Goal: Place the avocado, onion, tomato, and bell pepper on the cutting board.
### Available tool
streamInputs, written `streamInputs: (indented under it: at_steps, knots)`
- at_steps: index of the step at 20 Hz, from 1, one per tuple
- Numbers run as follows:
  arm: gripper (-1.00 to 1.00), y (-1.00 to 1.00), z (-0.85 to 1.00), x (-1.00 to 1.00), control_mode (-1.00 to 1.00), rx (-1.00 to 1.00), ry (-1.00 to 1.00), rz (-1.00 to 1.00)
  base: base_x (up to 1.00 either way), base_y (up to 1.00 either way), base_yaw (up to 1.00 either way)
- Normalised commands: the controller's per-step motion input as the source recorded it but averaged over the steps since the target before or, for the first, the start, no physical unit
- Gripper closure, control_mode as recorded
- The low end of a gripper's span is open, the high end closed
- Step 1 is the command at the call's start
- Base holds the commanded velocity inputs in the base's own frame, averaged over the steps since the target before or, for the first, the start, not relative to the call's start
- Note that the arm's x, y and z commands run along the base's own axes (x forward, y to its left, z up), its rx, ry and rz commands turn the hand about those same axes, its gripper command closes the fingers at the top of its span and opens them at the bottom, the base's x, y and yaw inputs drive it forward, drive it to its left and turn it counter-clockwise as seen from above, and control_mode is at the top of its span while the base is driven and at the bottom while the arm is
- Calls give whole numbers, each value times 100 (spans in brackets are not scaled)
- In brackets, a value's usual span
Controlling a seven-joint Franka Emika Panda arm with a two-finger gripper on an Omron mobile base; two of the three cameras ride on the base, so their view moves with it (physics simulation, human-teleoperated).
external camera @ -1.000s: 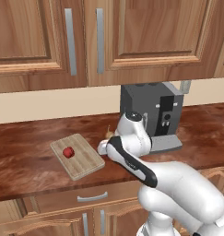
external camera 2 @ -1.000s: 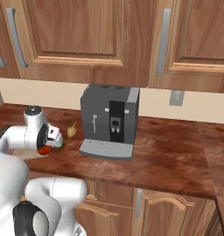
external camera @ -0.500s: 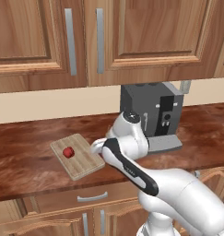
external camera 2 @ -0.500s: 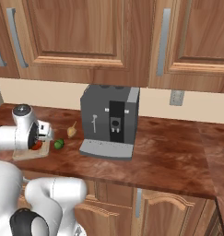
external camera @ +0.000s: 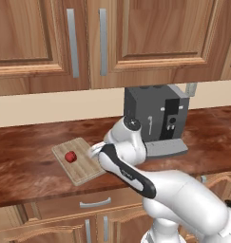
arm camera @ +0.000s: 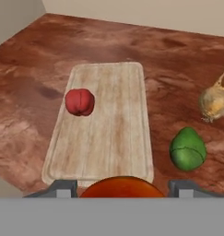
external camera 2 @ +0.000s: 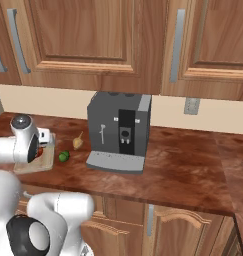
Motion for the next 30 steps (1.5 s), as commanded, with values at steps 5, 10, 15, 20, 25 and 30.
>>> streamInputs:
  at_steps: [5, 10, 15, 20, 25, 30]
  knots:
    - [100, 9, 0, 35, -100, 0, -1, 4, 0, 0, 0]
    - [100, 19, 0, 40, -100, 0, 0, 2, 0, 0, 0]
    - [100, 27, 0, 26, -100, 0, 0, 1, 0, 0, 0]
    - [100, 15, 0, 25, -100, 0, 2, 0, 0, 0, 0]
    - [100, 3, -4, 30, -100, 0, 5, 0, 0, 0, 0]
    - [100, 11, -7, 19, -100, 0, 4, 0, 0, 0, 0]
